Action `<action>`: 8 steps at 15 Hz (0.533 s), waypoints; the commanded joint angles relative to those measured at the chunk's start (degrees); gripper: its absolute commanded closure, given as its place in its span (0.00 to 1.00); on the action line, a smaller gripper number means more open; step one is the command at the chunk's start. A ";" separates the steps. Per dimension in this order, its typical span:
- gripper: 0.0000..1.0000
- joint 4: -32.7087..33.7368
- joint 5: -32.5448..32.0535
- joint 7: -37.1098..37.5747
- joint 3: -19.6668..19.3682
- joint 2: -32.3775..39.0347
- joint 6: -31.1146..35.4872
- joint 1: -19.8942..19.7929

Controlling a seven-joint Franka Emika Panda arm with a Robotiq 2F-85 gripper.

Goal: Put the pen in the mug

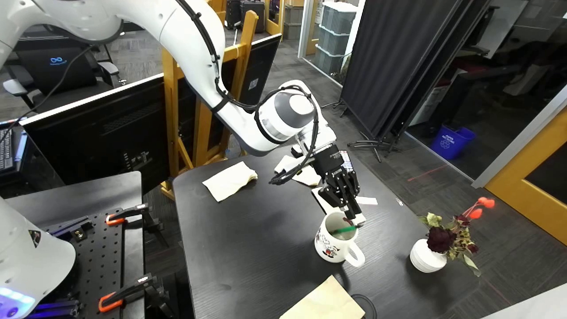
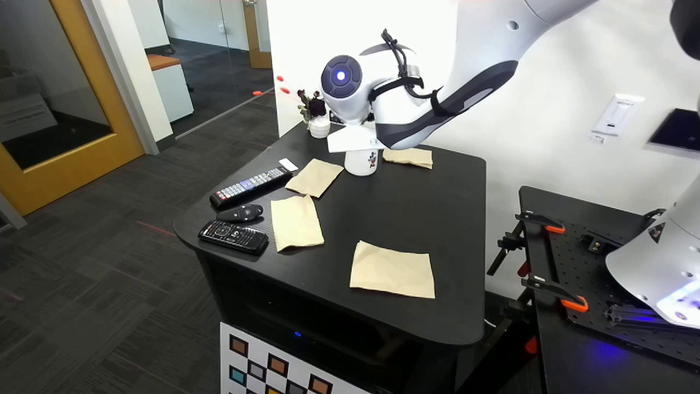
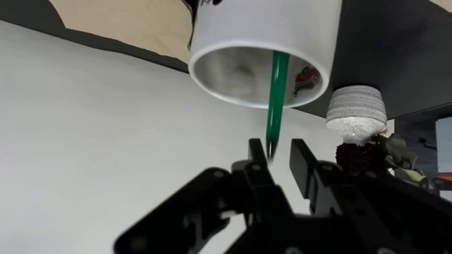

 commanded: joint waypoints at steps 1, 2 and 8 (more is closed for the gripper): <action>0.42 -1.52 -1.59 -1.18 1.01 -3.96 -0.14 -0.58; 0.33 -1.69 -1.78 -0.64 0.61 -4.20 -0.17 -0.20; 0.00 -5.21 -4.43 -0.97 0.14 -9.71 -0.57 1.38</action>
